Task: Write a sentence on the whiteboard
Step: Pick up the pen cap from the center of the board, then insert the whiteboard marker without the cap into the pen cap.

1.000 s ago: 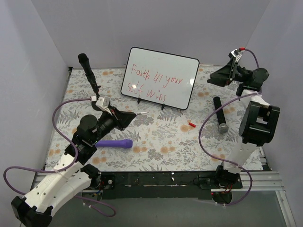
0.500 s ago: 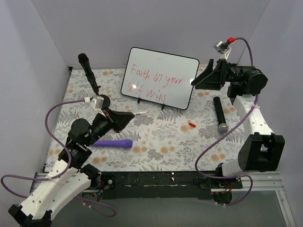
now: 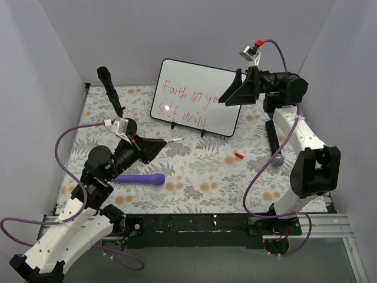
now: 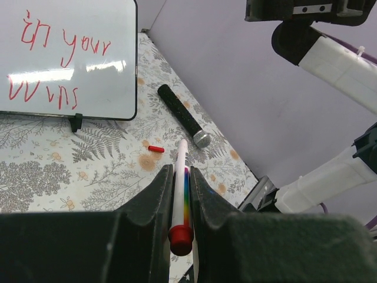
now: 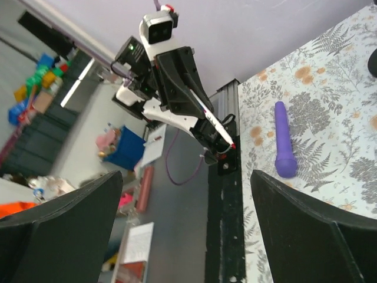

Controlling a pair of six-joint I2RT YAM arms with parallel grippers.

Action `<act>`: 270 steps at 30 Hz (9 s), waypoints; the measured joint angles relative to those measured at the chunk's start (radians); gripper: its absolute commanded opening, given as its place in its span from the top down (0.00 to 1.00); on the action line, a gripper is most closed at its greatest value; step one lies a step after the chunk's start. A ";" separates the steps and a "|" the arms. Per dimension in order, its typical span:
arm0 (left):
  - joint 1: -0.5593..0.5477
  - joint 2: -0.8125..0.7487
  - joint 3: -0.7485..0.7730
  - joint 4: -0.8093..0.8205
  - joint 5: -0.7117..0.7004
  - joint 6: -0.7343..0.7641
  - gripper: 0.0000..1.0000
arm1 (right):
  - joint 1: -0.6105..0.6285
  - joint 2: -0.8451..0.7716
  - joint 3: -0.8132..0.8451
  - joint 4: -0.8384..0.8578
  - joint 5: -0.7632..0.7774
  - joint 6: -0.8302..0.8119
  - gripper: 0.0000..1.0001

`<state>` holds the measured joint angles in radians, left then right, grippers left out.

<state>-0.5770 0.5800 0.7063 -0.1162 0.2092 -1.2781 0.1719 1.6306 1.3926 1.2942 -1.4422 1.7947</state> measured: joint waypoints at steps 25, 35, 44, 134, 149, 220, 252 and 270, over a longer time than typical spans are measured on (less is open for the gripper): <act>0.000 0.032 0.061 -0.056 -0.042 0.056 1.00 | 0.093 -0.436 0.098 -1.675 0.742 -2.114 0.02; 0.000 0.042 -0.048 0.015 -0.010 0.112 1.00 | 0.068 -0.468 -0.409 -1.977 0.964 -2.446 0.14; 0.000 -0.035 -0.172 0.040 0.002 0.118 1.00 | -0.046 -0.143 -0.299 -2.004 0.942 -2.517 0.39; -0.121 0.858 -0.279 0.961 0.221 -0.187 1.00 | 0.225 -0.169 -0.512 -1.860 0.616 -2.906 0.94; -0.135 0.867 -0.278 0.930 0.196 -0.143 1.00 | 0.228 -0.167 -0.503 -1.860 0.615 -2.892 0.94; -0.135 0.889 -0.243 0.910 0.198 -0.109 1.00 | 0.235 -0.134 -0.480 -1.864 0.602 -2.844 0.94; -0.246 1.260 -0.086 1.142 0.166 -0.134 1.00 | 0.214 -0.132 -0.516 -1.812 0.754 -2.620 0.99; -0.317 1.238 -0.061 1.056 0.041 -0.131 1.00 | 0.204 -0.165 -0.513 -1.801 0.698 -2.583 0.38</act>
<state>-0.8940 1.8175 0.6453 0.9398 0.2504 -1.4094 0.3759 1.4654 0.8799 -0.5068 -0.7437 -0.7879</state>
